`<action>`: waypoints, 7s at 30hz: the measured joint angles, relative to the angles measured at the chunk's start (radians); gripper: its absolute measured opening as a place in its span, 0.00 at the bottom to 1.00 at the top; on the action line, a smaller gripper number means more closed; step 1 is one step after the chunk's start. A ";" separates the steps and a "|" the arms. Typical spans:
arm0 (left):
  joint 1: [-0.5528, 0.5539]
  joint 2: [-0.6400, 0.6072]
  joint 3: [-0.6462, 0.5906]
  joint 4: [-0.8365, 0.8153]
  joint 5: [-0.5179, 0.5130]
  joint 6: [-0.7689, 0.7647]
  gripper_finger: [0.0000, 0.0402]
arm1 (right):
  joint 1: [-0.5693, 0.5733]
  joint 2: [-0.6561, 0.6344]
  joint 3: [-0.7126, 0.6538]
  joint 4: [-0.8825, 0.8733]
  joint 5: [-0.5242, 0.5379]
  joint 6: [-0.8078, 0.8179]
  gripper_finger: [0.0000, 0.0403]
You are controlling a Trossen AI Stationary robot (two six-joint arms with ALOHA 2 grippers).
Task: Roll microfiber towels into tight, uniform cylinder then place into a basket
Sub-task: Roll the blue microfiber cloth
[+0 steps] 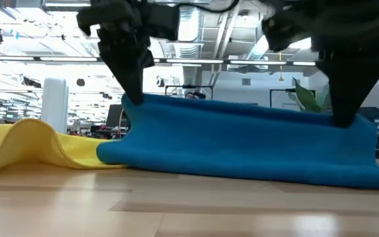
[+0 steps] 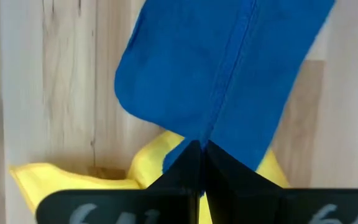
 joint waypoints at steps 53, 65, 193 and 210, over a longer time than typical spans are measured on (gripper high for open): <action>0.074 -0.002 -0.124 0.115 0.222 0.255 0.25 | -0.046 0.057 -0.002 -0.049 0.014 -0.078 0.15; 0.031 -0.002 -0.223 0.437 0.271 0.318 0.19 | 0.000 0.020 -0.002 -0.122 0.017 -0.043 0.47; 0.059 0.135 -0.368 1.041 0.318 0.339 0.00 | -0.001 -0.312 -0.589 0.709 0.167 -0.145 0.04; 0.199 0.163 -0.363 1.057 0.199 0.536 0.00 | -0.027 -0.280 -0.590 0.683 0.123 -0.078 0.04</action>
